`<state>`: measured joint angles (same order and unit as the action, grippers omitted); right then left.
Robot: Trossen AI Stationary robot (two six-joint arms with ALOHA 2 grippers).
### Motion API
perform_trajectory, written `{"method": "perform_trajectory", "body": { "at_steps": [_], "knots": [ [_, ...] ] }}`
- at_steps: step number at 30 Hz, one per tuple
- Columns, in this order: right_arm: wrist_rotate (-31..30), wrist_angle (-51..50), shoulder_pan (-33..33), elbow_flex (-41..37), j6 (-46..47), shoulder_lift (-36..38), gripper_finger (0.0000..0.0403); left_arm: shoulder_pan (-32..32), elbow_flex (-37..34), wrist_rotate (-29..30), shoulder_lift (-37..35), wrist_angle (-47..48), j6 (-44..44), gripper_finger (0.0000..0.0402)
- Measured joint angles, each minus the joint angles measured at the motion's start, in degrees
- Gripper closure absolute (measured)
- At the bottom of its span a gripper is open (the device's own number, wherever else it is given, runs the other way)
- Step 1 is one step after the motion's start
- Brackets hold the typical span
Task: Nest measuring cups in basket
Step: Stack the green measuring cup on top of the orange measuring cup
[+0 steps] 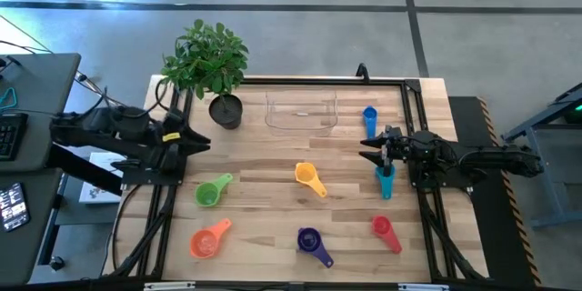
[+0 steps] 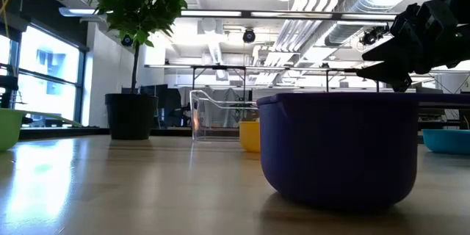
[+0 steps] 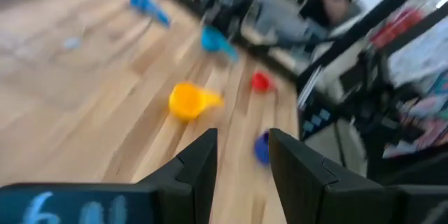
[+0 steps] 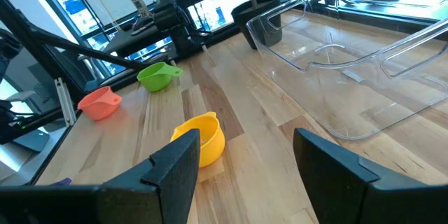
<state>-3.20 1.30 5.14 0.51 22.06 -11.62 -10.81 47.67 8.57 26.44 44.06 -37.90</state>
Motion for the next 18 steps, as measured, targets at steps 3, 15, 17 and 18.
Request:
{"method": "perform_trajectory", "body": {
  "at_steps": [3, 15, 17, 18],
  "knots": [
    [0.0, 0.0, 0.01, 0.0, 0.0, 0.0, 0.0183, 0.0, 2.96, -1.73, 2.4, 6.96, -0.85, 0.0284],
    [0.01, 0.0, 0.01, 0.0, 0.0, -0.02, 0.0183, -0.02, 5.82, -5.13, 8.74, 16.24, -12.26, 0.0284],
    [0.0, 0.0, 0.01, 0.0, 0.0, -0.02, 0.0183, -0.02, 5.82, -5.66, 9.63, 17.7, -13.99, 0.0284],
    [0.01, 0.0, 0.01, 0.01, 0.0, -0.02, 0.0183, -0.02, 5.82, -6.01, 10.02, 18.48, -14.24, 0.0284]
  ]
}}
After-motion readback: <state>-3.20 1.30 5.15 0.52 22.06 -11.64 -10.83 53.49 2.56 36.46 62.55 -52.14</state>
